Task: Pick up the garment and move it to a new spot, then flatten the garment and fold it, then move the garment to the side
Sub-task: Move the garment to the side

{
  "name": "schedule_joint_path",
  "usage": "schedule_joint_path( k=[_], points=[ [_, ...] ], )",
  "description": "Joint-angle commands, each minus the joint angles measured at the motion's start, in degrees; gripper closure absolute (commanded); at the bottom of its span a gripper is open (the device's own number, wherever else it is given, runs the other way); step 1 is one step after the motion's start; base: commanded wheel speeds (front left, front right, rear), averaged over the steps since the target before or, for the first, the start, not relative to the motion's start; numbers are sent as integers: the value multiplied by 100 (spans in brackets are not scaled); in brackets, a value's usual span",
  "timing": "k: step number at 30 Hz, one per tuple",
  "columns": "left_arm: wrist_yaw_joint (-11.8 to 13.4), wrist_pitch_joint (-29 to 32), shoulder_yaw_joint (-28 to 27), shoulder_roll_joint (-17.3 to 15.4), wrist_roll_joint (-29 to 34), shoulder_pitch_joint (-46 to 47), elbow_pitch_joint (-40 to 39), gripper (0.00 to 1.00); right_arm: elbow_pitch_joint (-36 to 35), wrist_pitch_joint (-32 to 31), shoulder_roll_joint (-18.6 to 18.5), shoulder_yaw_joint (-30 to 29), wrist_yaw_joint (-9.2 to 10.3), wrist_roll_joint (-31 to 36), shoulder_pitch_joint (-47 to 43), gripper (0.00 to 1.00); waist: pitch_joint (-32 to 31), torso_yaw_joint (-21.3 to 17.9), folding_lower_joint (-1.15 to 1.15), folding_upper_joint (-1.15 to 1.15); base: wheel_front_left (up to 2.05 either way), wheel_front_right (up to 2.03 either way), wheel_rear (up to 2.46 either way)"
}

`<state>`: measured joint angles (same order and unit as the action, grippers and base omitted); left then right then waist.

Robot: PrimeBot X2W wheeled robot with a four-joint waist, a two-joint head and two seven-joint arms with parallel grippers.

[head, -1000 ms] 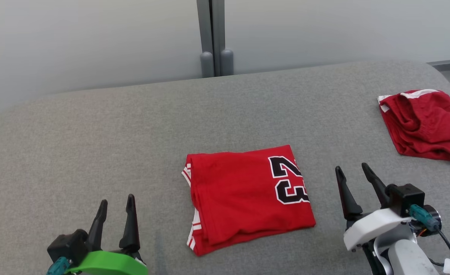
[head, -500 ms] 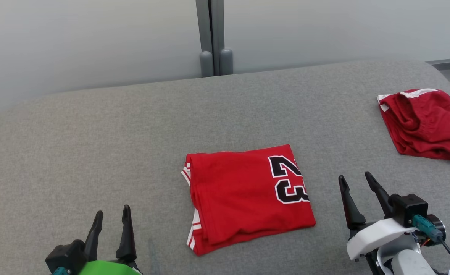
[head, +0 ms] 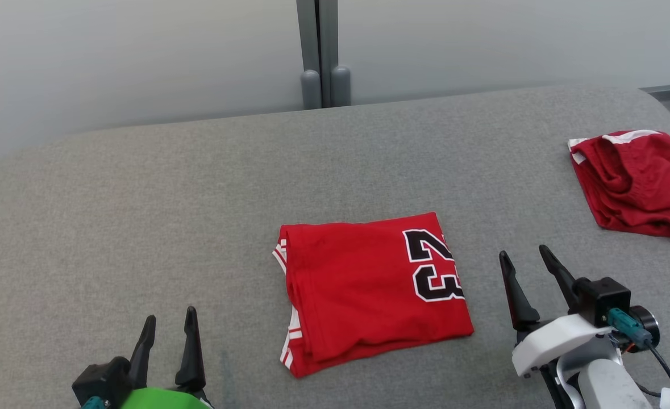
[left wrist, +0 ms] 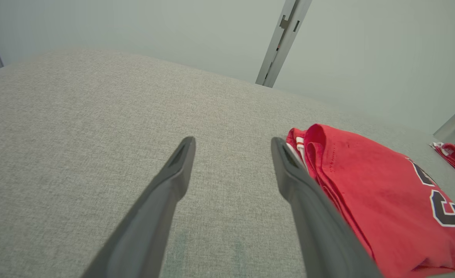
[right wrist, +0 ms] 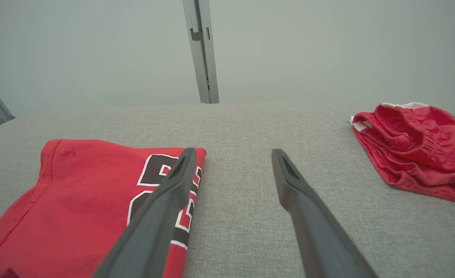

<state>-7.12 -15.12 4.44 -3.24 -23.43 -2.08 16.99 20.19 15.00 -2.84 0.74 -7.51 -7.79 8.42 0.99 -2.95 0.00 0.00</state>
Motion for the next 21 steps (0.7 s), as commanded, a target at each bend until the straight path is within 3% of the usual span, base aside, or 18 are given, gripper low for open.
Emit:
schedule_joint_path(
  k=[1,9,21],
  points=[
    [-35,-1,-15,-4,79,102,8,0,34,25,-13,31,6,67,107,0,24,23,0,0,0,0,0],
    [-41,0,67,10,85,234,45,0,585,-197,-16,236,6,238,567,0,139,218,0,0,0,0,0],
    [-49,0,66,24,30,423,-17,0,2007,-1036,-88,237,6,510,1460,0,501,647,0,0,0,0,0]
  ],
)
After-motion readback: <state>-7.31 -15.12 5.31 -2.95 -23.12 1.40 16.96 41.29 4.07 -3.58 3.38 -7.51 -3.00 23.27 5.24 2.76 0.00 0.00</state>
